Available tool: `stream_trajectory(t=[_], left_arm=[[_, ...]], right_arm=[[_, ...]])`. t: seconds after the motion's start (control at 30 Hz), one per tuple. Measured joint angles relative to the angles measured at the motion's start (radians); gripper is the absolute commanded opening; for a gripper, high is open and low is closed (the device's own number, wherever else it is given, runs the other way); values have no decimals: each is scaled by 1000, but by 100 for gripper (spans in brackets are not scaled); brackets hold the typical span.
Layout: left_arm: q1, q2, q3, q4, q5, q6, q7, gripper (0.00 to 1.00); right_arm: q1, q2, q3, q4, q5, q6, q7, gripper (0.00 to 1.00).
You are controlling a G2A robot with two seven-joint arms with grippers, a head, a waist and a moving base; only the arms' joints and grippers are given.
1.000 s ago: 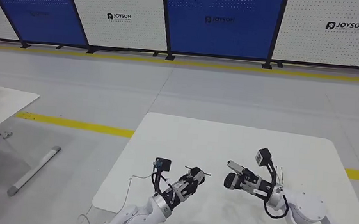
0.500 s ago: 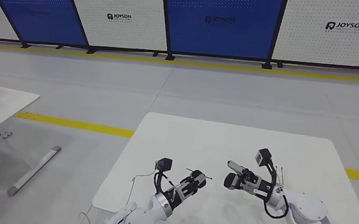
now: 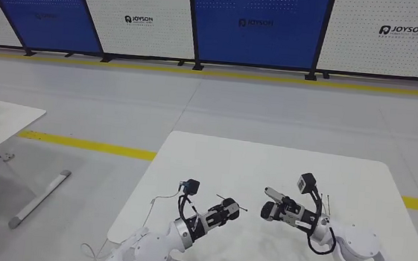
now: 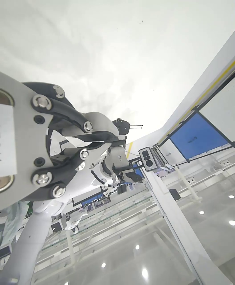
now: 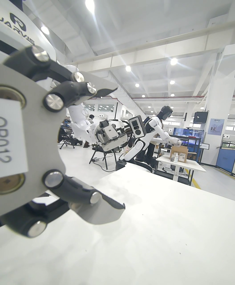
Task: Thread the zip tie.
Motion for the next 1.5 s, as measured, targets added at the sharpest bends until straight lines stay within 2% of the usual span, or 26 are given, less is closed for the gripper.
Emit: stream_trajectory(t=[0.27,0.37,0.47,0.53,0.67,0.77,0.87,1.0,1.23,1.37,1.5], left_arm=[[0,0,1,0,0,0,1,0],[0,0,0,0,0,0,1,0],[0,0,0,0,0,0,1,0],[0,0,0,0,0,0,1,0],[0,0,0,0,0,0,1,0],[0,0,0,0,0,0,1,0],[0,0,0,0,0,0,1,0],[0,0,0,0,0,0,1,0],[0,0,0,0,0,0,1,0],[0,0,0,0,0,0,1,0],[0,0,0,0,0,0,1,0]], right_arm=[[0,0,0,0,0,0,0,100],[-10,4,13,-28,-29,-14,-26,100],[-34,26,81,-73,-72,-38,6,100],[-51,44,133,-105,-136,-31,37,100],[-82,80,238,-186,-286,17,102,100],[-87,98,278,-206,-402,67,120,100],[-86,100,279,-208,-508,86,112,100],[-86,100,278,-207,-465,81,113,100],[-86,100,278,-206,-470,84,111,100],[-65,115,321,-185,-448,23,195,100],[-15,134,348,-168,-544,-41,327,100]])
